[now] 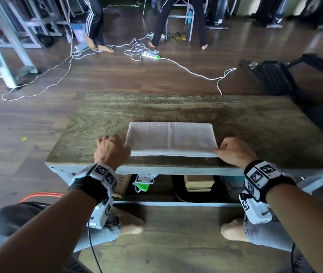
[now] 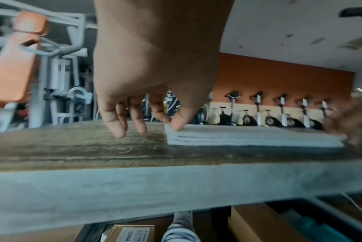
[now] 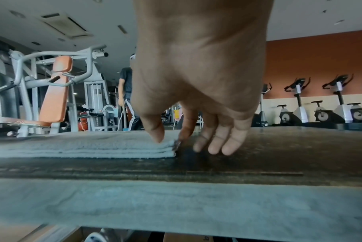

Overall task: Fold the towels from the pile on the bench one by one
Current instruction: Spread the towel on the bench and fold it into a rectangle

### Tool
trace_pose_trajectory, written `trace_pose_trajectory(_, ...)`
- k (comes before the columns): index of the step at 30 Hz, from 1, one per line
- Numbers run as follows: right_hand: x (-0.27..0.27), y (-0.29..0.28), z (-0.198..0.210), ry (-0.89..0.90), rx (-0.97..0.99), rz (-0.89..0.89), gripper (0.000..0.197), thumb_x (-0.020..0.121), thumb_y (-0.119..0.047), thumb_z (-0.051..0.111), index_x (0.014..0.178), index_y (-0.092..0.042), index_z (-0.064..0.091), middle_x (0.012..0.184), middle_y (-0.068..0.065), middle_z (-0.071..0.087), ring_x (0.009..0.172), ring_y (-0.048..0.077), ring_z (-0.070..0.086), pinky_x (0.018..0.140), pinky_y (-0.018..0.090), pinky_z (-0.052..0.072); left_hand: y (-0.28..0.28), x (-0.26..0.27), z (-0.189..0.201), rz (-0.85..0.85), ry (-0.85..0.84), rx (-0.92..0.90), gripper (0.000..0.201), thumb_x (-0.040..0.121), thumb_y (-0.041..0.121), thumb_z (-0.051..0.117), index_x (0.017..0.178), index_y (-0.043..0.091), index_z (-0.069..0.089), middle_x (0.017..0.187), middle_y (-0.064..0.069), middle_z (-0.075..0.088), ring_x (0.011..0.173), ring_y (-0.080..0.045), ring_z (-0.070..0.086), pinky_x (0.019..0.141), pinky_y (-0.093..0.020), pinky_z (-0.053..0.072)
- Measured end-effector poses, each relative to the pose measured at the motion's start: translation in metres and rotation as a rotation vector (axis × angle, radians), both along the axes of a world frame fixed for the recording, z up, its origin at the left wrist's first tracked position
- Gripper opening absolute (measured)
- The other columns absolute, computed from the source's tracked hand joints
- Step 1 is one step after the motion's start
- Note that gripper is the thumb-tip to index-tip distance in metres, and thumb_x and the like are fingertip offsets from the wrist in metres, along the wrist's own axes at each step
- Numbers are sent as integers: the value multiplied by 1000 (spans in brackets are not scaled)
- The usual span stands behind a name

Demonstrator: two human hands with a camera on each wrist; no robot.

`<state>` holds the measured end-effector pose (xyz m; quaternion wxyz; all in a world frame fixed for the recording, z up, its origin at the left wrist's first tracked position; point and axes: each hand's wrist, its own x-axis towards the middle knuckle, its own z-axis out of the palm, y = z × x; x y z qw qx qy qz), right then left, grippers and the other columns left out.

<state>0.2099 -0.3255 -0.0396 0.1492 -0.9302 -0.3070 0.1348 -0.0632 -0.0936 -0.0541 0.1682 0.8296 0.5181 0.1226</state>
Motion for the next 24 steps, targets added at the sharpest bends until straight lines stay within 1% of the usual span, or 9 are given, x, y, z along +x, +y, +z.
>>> trace_pose_trajectory(2, -2, 0, -8, -94, 126, 103, 29, 83, -48, 69, 103, -27, 64, 103, -4, 62, 99, 19, 58, 84, 39, 54, -6, 3, -4, -141, 32, 124, 28, 88, 35, 54, 107, 15, 58, 117, -11, 56, 112, -29, 45, 88, -44, 48)
trace_pose_trajectory(4, -6, 0, -19, -160, 240, 323, 32, 88, -44, 65, 117, -30, 65, 119, -4, 56, 114, 20, 49, 94, 39, 47, -14, 9, -8, -370, 5, 178, 31, 84, 21, 56, 115, 21, 58, 130, -4, 54, 119, -22, 44, 95, -42, 45)
trace_pose_trajectory(6, -14, 0, -28, -185, 162, 506, 34, 93, -47, 55, 122, -33, 65, 128, -9, 55, 120, 19, 48, 100, 40, 44, -23, 12, -12, -507, 36, 182, 35, 85, 18, 56, 119, 27, 60, 133, 4, 55, 123, -18, 46, 102, -43, 40)
trace_pose_trajectory(8, -20, 1, -31, -207, 129, 517, 30, 93, -51, 48, 110, -34, 67, 118, -14, 58, 111, 17, 52, 93, 42, 47, -28, 12, -15, -506, 55, 187, 28, 85, 19, 55, 110, 29, 63, 123, 7, 60, 116, -18, 53, 99, -41, 40)
trace_pose_trajectory(10, -23, 2, -29, -270, 180, 469, 37, 91, -56, 40, 84, -30, 64, 93, -11, 57, 93, 19, 55, 81, 40, 47, -32, 12, -14, -466, 22, 236, 16, 85, 24, 51, 93, 26, 64, 103, 4, 63, 99, -21, 58, 87, -39, 44)
trace_pose_trajectory(12, -27, 8, -26, -317, 216, 425, 42, 90, -59, 36, 75, -27, 59, 83, -8, 54, 85, 18, 53, 76, 37, 45, -34, 17, -14, -476, -42, 252, 16, 83, 26, 47, 85, 22, 63, 90, 2, 61, 87, -22, 57, 75, -36, 47)
trace_pose_trajectory(16, -41, 47, -29, -208, 257, 472, 39, 96, -44, 47, 123, -18, 61, 123, -1, 60, 118, 19, 52, 99, 41, 46, -41, 54, -13, -605, -134, 206, 22, 88, 25, 48, 107, 21, 60, 110, 1, 61, 100, -21, 54, 81, -40, 49)
trace_pose_trajectory(19, -55, 80, -39, -145, 170, 520, 52, 99, -36, 44, 147, -19, 40, 156, 2, 37, 145, 20, 30, 118, 44, 30, -47, 90, -15, -604, -91, 129, 39, 94, 23, 43, 131, 15, 50, 138, -4, 52, 130, -23, 44, 104, -45, 42)
trace_pose_trajectory(24, -53, 85, -68, -221, -23, 501, 78, 89, -55, -6, 159, -26, 8, 168, -4, 2, 155, 18, -2, 125, 45, 7, -41, 95, -45, -574, 48, 44, 58, 101, 48, 15, 155, 28, 17, 163, 7, 11, 151, -17, 3, 122, -42, 8)
